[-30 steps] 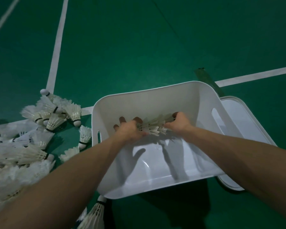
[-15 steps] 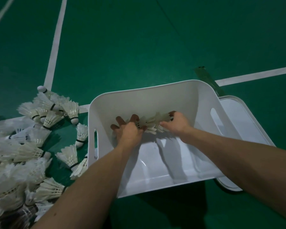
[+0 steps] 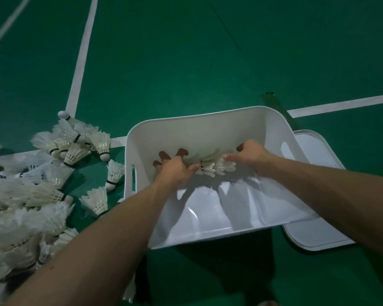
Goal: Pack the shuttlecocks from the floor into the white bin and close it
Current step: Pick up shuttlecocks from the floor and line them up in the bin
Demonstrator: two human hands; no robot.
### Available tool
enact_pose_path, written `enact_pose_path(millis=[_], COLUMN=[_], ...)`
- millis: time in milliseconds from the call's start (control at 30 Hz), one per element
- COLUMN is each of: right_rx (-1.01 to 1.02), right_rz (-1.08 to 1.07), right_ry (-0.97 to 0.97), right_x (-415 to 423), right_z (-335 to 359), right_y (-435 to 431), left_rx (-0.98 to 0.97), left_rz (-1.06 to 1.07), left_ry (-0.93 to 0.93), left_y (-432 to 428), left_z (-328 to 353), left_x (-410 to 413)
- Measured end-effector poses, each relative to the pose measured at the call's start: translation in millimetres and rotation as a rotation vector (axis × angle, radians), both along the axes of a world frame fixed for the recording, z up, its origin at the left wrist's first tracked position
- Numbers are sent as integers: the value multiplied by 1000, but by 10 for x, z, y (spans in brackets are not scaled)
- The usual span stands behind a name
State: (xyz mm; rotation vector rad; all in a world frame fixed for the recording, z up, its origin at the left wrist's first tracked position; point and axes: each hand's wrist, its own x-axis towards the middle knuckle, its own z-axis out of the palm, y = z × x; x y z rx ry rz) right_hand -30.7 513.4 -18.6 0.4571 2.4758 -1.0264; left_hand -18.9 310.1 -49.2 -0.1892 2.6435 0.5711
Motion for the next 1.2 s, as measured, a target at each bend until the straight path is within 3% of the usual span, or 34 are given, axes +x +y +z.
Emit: enact_pose_path(millis=[167, 367, 467, 733, 967, 1200], right_rx=[62, 303, 325, 277, 268, 445], right_rz=[79, 450, 557, 807, 1032, 1169], right_ry=[92, 405, 478, 600, 428, 200], right_x=[61, 81, -18, -25, 14, -142], right_z=[193, 768, 1091, 1384, 976, 469], right_y=[-69, -541, -852, -1959, -2823, -3156], left_rx=[0, 15, -17, -166, -71, -55], left_rz=[-63, -417, -441, -205, -32, 37], left_ry=[46, 423, 506, 276, 126, 44], left_y=[-98, -336, -703, -2079, -2841, -3178], left_z=[278, 1072, 1424, 1364, 828, 399], left_x=[35, 119, 111, 207, 504, 632])
